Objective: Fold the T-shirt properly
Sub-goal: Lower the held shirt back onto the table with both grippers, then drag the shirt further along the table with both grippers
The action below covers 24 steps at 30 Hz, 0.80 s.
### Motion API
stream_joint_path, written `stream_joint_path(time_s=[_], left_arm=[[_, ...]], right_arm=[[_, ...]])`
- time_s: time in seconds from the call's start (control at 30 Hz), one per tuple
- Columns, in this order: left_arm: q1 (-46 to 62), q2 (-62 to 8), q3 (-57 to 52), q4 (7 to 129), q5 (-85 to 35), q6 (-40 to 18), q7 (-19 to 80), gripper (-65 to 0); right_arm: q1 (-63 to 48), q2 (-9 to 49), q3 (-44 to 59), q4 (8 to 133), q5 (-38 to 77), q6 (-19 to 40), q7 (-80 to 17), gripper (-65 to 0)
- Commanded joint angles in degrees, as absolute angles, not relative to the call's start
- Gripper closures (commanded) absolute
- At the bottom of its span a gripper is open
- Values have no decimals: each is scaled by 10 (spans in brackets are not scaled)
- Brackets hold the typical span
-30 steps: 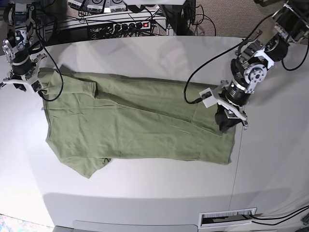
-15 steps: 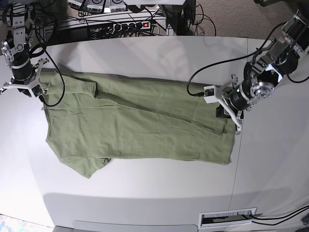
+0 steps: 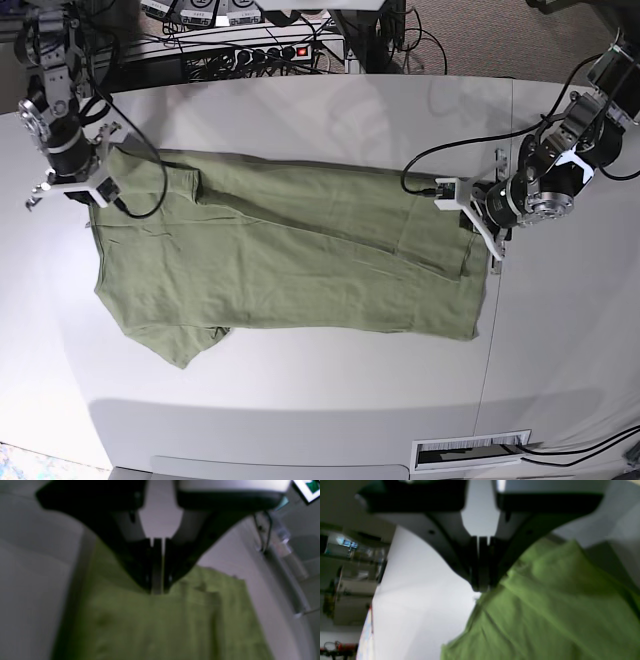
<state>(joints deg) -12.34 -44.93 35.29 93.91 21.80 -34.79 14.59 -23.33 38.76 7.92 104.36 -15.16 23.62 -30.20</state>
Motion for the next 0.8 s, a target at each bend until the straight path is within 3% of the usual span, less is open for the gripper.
stream_joint_path(time_s=[0.0, 0.27, 0.77], left_arm=[[-135, -459, 348, 941, 218, -354, 137, 0], [-130, -459, 348, 911, 212, -387, 126, 0], [-28, -517, 348, 915, 212, -395, 137, 0]], right_arm=[[-220, 400, 76, 1037, -164, 225, -304, 0], [-153, 400, -3, 941, -188, 232, -346, 0], [-156, 400, -15, 943, -161, 268, -423, 0]])
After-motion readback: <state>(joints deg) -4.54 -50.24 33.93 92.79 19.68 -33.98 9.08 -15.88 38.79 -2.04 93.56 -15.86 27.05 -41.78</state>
